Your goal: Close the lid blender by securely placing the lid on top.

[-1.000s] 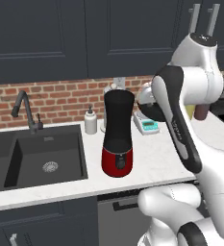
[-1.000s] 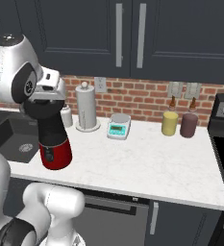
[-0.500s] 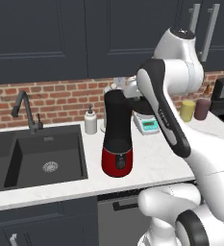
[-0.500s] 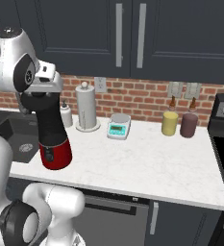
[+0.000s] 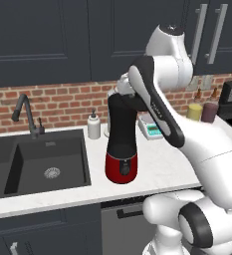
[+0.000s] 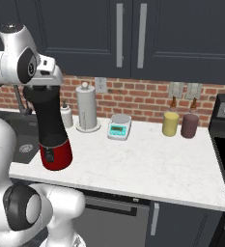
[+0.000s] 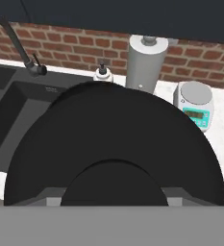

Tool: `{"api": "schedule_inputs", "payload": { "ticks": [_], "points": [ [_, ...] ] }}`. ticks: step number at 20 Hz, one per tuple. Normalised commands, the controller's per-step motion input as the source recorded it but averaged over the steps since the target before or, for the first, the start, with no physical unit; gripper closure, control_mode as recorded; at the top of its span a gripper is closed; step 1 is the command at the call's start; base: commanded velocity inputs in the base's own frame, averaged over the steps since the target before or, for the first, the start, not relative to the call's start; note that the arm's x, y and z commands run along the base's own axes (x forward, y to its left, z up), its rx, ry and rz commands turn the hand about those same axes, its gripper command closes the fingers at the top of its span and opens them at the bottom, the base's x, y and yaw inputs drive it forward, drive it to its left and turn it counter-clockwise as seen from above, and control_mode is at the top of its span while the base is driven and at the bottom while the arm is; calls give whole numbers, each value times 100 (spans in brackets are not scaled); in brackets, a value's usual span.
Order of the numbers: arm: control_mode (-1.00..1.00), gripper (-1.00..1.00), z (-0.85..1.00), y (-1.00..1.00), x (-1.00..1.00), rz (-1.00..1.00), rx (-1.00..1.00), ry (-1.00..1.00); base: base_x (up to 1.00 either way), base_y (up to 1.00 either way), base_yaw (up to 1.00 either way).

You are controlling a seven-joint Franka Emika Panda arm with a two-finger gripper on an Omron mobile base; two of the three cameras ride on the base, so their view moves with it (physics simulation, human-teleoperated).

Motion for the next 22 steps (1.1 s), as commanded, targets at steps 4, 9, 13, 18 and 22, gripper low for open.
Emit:
{"api": "schedule_inputs", "payload": {
  "ticks": [4, 9, 13, 18, 22],
  "points": [
    [-100, 100, 18, 9, 22, 0, -4, 4, 0, 0, 0],
    [-100, 100, 5, 1, 29, 0, -2, 13, 0, 0, 0],
    [-100, 100, 0, 0, 30, 0, -1, 15, 0, 0, 0],
    [-100, 100, 0, 2, 18, 0, -2, 10, 0, 0, 0],
    [-100, 100, -5, 6, 0, -2, -5, 0, 0, 0, 0]
  ]
}}
